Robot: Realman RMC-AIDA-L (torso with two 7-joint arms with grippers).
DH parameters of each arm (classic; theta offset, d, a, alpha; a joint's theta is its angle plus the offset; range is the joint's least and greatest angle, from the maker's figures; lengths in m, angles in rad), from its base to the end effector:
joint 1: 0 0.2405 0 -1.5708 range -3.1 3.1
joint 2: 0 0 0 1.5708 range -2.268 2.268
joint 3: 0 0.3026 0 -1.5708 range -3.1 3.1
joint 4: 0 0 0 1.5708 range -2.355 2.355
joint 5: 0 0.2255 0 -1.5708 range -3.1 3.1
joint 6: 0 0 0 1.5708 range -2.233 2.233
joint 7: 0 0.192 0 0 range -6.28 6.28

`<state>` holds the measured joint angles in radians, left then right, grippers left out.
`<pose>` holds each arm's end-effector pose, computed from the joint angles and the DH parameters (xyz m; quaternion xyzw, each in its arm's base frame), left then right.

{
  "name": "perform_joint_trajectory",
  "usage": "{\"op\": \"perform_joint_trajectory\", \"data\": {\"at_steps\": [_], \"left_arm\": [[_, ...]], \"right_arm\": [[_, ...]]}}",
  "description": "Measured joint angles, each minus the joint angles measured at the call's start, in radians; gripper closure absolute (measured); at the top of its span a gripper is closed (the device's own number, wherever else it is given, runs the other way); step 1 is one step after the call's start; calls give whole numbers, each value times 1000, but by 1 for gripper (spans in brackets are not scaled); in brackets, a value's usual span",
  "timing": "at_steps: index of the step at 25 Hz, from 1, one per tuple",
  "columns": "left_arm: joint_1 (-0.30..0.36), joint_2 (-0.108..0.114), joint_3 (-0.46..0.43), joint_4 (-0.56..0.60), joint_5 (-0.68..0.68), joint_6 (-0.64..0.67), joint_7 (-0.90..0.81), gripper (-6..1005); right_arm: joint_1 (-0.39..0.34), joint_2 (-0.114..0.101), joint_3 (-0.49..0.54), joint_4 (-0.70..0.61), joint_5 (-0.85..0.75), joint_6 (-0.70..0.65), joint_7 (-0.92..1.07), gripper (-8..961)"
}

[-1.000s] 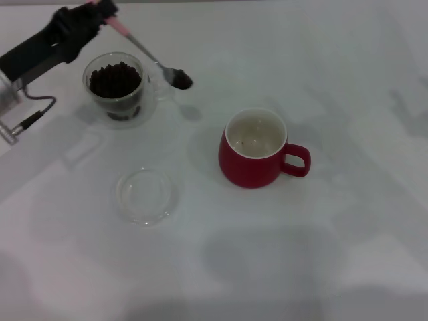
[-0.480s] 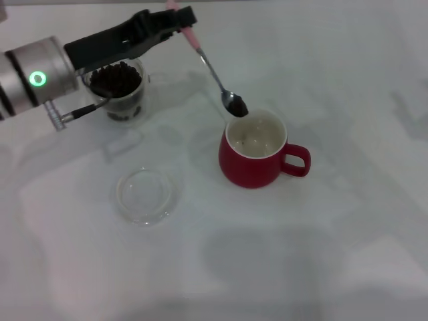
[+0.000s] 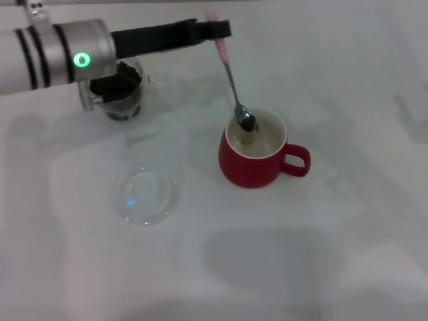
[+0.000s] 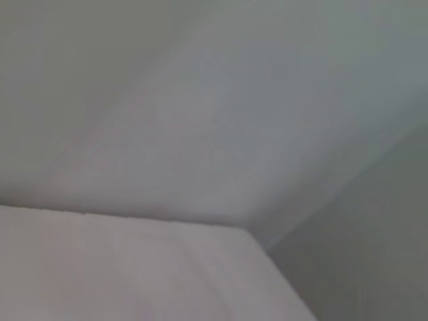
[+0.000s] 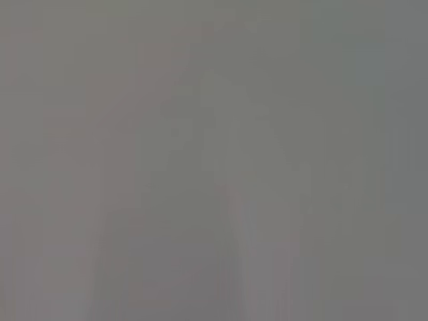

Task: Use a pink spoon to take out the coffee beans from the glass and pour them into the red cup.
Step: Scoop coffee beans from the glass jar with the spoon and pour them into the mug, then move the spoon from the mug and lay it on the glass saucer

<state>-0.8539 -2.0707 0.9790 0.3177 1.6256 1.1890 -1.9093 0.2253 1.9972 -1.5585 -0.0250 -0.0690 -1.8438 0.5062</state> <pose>-0.1801 0.4631 -0.1300 -0.8357 -0.4594 -0.2967 0.0507 0.3722 0.2791 0.0359 -0.6671 0.1382 0.4851 0.5482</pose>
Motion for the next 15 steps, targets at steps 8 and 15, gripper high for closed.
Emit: {"op": "perform_joint_trajectory", "data": {"at_steps": [8, 15], "left_arm": [[-60, -6, 105, 29, -1, -26, 28, 865], [-56, -8, 135, 93, -10, -18, 4, 864]], "right_arm": [[0, 0, 0, 0, 0, 5, 0, 216], [0, -2, 0, -1, 0, -3, 5, 216]]}}
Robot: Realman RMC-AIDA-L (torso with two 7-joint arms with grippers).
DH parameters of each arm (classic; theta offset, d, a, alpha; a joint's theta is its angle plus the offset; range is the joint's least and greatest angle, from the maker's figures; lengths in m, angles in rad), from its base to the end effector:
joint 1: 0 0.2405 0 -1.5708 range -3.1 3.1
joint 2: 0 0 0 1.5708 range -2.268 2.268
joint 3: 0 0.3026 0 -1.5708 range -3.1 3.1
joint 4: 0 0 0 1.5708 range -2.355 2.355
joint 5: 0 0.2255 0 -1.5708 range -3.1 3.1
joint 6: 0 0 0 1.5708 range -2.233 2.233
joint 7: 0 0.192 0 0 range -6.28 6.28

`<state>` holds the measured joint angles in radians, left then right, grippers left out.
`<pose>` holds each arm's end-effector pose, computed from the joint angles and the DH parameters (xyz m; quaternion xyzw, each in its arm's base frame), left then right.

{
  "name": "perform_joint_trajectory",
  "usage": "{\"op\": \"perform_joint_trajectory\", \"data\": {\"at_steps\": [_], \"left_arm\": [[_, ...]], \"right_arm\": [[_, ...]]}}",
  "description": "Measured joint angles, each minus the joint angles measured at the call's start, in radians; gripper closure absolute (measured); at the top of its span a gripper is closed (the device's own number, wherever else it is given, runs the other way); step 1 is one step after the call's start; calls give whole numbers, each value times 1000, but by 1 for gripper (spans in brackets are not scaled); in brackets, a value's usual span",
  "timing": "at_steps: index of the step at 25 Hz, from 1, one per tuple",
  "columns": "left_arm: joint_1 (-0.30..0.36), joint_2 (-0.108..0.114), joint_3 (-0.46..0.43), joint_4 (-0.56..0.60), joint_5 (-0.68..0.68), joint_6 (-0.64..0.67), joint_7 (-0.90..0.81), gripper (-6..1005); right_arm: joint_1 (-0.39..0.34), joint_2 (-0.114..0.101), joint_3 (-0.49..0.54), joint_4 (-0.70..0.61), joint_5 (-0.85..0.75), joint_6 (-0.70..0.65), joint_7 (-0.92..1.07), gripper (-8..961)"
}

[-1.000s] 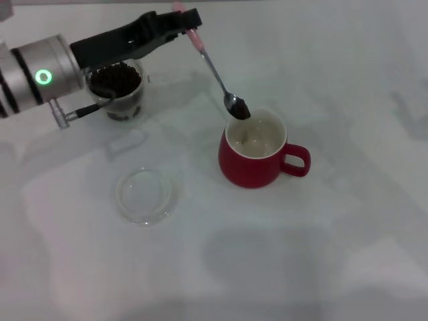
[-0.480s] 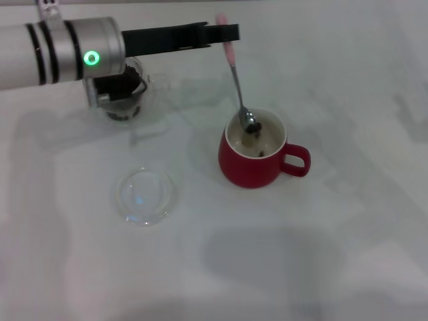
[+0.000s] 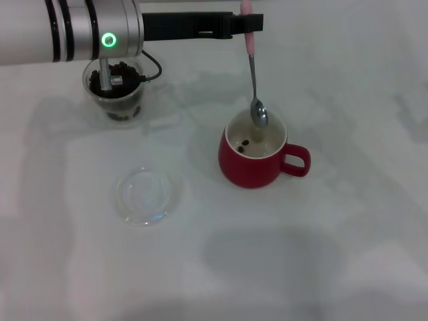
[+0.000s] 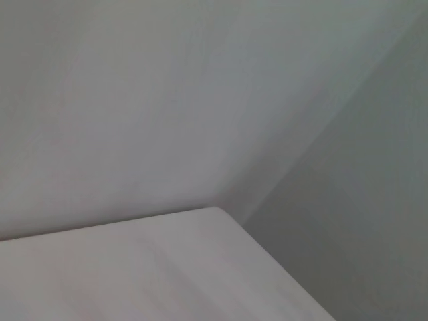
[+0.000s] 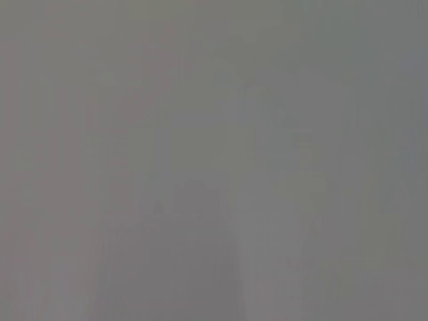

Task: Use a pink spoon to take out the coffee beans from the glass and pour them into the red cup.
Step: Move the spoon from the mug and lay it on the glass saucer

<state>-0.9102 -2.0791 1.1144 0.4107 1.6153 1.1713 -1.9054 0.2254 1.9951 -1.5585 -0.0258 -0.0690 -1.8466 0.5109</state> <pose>-0.1375 0.4687 -0.1375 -0.8861 -0.3792 -0.2633 0.0416 0.3720 0.2790 0.0371 -0.6669 0.1378 0.4869 0.5469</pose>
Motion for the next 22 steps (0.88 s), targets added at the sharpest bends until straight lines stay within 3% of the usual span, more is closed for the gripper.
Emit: {"op": "perform_joint_trajectory", "data": {"at_steps": [4, 9, 20, 22], "left_arm": [[20, 1, 5, 33, -8, 24, -9, 865], [92, 3, 3, 135, -25, 71, -25, 865], [352, 27, -4, 378, -191, 206, -34, 864], [370, 29, -8, 381, -193, 215, -31, 864]], "right_arm": [[1, -2, 0, -1, 0, -1, 1, 216], [6, -2, 0, -2, 0, -2, 2, 217], [8, -6, 0, -2, 0, 0, 4, 217], [8, -6, 0, -2, 0, 4, 4, 217]]}}
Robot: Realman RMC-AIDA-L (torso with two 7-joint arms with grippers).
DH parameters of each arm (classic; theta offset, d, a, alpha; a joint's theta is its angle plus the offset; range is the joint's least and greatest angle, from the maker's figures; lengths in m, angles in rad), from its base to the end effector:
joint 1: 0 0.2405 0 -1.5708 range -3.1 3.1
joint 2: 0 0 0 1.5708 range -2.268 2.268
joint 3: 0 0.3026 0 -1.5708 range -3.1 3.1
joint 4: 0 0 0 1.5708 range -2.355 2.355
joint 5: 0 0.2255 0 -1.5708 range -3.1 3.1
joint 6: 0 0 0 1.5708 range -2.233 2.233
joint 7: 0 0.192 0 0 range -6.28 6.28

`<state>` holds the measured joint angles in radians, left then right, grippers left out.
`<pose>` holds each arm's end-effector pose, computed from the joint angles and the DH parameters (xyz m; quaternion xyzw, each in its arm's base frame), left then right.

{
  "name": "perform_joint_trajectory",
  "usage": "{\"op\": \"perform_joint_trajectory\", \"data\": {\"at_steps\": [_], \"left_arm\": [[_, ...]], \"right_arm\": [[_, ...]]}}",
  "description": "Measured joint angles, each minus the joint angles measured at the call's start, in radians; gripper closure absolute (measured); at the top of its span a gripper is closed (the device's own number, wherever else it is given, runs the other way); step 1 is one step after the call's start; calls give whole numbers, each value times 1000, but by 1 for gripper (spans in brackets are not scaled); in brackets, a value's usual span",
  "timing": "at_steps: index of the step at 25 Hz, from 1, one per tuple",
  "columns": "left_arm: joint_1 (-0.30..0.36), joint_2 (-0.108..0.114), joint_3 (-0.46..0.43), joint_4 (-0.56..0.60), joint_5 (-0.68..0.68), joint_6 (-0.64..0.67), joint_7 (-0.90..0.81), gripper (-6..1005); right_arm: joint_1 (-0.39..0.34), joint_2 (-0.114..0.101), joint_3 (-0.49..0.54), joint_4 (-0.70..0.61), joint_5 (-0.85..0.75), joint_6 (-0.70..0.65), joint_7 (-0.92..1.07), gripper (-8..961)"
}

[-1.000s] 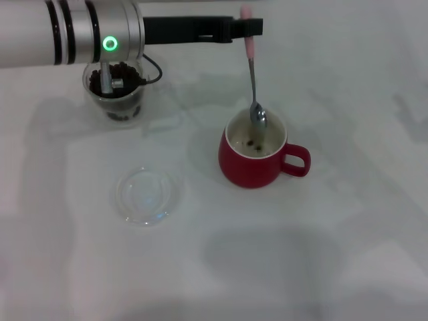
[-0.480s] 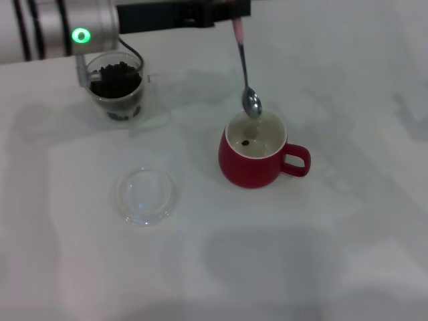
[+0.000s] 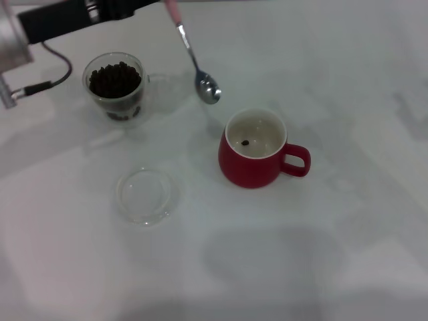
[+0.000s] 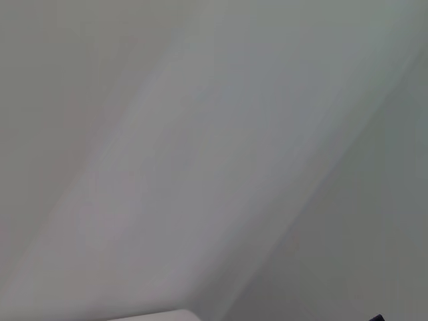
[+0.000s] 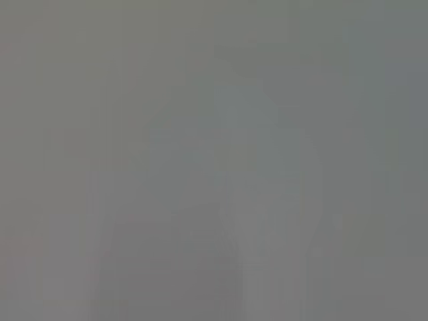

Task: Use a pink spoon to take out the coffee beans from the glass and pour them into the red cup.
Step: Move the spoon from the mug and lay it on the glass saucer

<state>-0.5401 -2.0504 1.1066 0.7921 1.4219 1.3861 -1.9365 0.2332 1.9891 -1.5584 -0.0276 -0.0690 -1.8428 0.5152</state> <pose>-0.1874 0.4238 -0.0410 -0.8464 -0.3587 -0.3888 0.0609 0.3712 0.2828 0.0395 -0.6684 0.1353 0.4877 0.5451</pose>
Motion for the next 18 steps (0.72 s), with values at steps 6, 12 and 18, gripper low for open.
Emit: {"op": "perform_joint_trajectory", "data": {"at_steps": [6, 12, 18], "left_arm": [[104, 4, -32, 4, -11, 38, 54, 865], [191, 4, -59, -3, -14, 79, 111, 864], [248, 5, -65, -4, -10, 80, 132, 863]], "right_arm": [[0, 1, 0, 0, 0, 3, 0, 217], [0, 7, 0, 0, 0, 4, 0, 217], [-1, 10, 0, 0, 0, 3, 0, 217]]}}
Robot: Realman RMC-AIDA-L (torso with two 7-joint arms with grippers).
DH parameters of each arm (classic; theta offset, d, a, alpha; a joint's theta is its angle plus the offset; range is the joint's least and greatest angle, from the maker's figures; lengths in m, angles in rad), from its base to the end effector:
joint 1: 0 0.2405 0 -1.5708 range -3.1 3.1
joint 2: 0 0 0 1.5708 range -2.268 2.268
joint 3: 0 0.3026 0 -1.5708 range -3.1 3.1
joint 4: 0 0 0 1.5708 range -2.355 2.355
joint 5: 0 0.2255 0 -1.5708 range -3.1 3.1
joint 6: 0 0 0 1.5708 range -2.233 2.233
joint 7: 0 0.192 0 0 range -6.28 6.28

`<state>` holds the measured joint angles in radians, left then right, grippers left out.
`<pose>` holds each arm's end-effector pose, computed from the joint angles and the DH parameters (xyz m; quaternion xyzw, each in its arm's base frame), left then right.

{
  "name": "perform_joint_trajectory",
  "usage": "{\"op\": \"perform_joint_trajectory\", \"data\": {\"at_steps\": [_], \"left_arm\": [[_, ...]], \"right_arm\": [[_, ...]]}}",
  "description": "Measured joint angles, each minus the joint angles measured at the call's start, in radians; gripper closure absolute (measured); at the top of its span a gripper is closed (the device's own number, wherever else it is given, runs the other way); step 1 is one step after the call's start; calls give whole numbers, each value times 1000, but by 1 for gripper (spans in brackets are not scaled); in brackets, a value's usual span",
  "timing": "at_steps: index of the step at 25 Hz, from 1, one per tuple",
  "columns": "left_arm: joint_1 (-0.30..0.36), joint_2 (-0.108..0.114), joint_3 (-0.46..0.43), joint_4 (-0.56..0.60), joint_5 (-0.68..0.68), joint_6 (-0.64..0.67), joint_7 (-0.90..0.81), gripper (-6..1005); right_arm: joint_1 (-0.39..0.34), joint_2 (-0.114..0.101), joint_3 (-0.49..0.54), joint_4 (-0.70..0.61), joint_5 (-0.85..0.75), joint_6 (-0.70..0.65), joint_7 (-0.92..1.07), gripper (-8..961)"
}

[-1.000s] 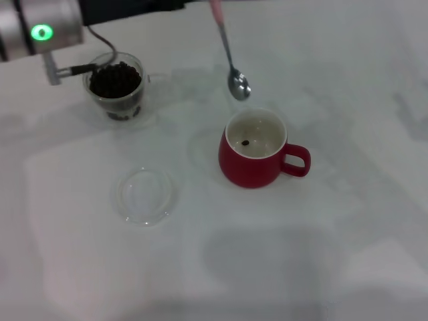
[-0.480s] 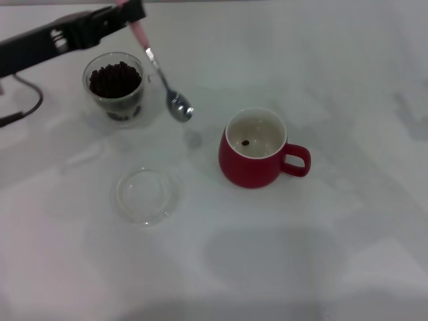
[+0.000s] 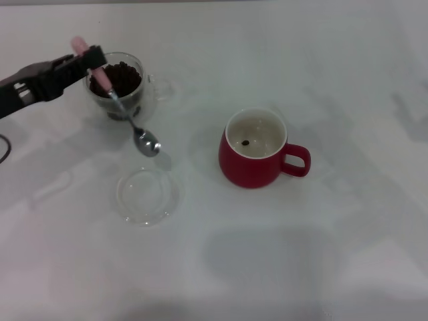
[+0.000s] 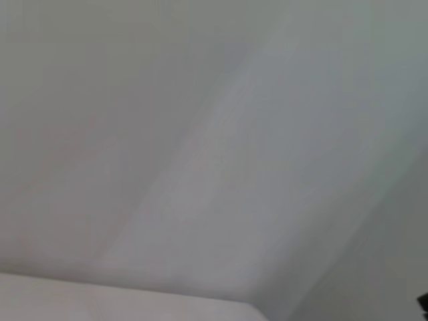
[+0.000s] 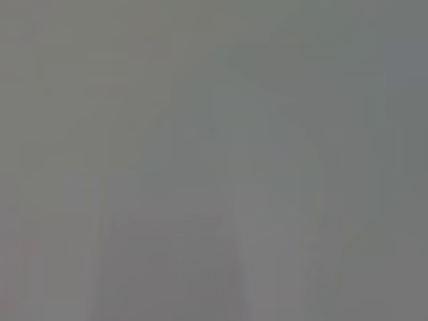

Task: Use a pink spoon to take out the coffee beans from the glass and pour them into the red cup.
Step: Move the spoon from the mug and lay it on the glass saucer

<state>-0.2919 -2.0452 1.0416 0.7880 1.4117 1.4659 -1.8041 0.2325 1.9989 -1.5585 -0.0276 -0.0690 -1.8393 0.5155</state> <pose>-0.2831 0.3606 -0.0241 -0.8181 -0.3968 -0.3971 0.1247 0.3700 0.2824 0.0351 -0.6669 0.1401 0.4895 0.5441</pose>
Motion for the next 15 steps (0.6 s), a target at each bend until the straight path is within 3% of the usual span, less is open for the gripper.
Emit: {"op": "perform_joint_trajectory", "data": {"at_steps": [6, 8, 15], "left_arm": [[19, -4, -62, -20, 45, -4, 22, 863], [3, 0, -97, -84, 70, -10, 42, 863], [-15, 4, -97, -138, 103, -46, 56, 864]], "right_arm": [[-14, 3, 0, 8, 0, -7, 2, 217], [-21, 3, -1, 7, 0, -8, 10, 217], [-33, 5, -24, 4, 0, -18, 24, 217]]}}
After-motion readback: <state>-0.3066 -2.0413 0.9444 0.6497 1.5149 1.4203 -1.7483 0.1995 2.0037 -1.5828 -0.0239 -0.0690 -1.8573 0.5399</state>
